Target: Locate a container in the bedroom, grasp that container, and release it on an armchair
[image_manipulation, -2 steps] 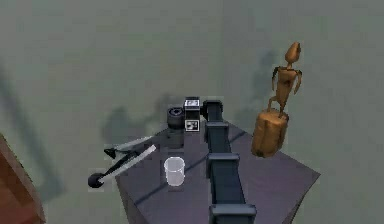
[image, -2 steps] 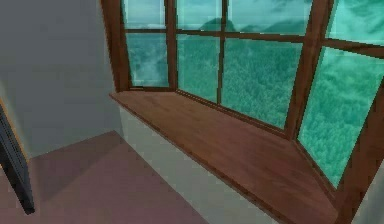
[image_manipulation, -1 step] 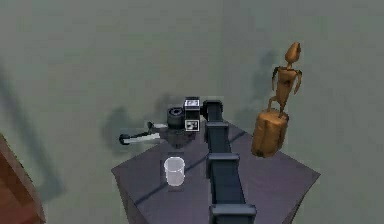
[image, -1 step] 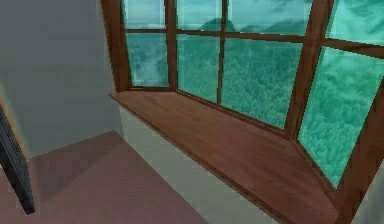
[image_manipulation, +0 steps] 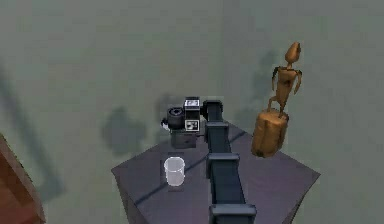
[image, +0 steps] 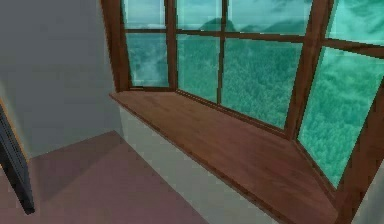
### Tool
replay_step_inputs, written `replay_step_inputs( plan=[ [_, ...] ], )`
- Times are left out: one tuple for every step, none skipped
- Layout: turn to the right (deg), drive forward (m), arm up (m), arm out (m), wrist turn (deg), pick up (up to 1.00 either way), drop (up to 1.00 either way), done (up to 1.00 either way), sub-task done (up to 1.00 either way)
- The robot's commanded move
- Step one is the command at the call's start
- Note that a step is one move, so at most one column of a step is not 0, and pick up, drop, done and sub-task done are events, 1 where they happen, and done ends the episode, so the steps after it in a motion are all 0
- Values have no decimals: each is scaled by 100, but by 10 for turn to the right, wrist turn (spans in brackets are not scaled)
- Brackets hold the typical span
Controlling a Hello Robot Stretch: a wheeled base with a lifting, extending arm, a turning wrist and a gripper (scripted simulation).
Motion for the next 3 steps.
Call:
replay_step_inputs(
  plan=[
    [0, 0, -30, 0, 0, 0, 0, 0, 0],
    [0, 0, 0, 0, 0, 100, 0, 0, 0],
    [0, 0, 10, 0, 0, 0, 0, 0, 0]
  ],
)
